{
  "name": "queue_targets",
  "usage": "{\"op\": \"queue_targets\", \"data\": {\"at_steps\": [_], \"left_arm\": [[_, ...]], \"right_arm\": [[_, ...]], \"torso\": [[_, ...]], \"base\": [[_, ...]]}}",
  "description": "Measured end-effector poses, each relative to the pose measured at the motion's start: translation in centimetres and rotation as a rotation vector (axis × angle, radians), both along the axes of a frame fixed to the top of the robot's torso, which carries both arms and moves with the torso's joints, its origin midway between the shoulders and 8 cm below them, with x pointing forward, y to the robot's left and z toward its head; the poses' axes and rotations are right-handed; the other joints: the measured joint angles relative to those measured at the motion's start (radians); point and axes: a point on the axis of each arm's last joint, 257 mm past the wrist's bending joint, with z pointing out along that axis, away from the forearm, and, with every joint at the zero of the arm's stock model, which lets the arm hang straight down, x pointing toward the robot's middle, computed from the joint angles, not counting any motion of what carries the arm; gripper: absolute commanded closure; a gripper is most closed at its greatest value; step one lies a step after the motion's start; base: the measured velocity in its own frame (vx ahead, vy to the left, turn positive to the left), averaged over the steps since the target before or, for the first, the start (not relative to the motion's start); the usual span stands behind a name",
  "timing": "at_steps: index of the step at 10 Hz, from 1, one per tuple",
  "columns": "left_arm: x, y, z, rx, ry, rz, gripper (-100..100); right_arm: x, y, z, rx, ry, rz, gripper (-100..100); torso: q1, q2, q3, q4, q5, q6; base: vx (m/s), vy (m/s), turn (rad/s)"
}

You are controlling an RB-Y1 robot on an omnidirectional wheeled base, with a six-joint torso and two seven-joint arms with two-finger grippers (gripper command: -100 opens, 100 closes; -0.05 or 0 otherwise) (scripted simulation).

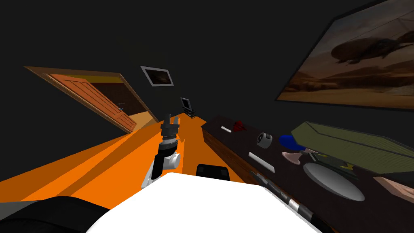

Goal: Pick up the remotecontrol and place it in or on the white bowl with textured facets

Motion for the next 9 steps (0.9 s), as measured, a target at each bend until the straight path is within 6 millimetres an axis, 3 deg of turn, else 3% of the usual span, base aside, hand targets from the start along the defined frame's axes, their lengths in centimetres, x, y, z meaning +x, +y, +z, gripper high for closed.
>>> {"op": "queue_targets", "data": {"at_steps": [4,6,9], "left_arm": [[0.0,0.0,0.0,0.0,0.0,0.0,0],[0.0,0.0,0.0,0.0,0.0,0.0,0],[0.0,0.0,0.0,0.0,0.0,0.0,0]], "right_arm": [[-4.9,-3.8,-3.9,-0.118,0.144,0.035,-100],[-7.5,-6.0,-4.9,-0.178,0.216,0.05,-100],[-10.4,-8.3,-6.6,-0.238,0.287,0.065,-100]], "torso": [[-0.001,-0.001,-0.001,0.0,0.0,0.0],[-0.001,-0.001,-0.001,0.0,0.0,0.0],[-0.001,-0.001,-0.001,0.0,0.0,0.0]], "base": [[0.015,-0.004,0.246],[0.014,-0.01,0.053],[0.02,-0.009,0.26]]}}
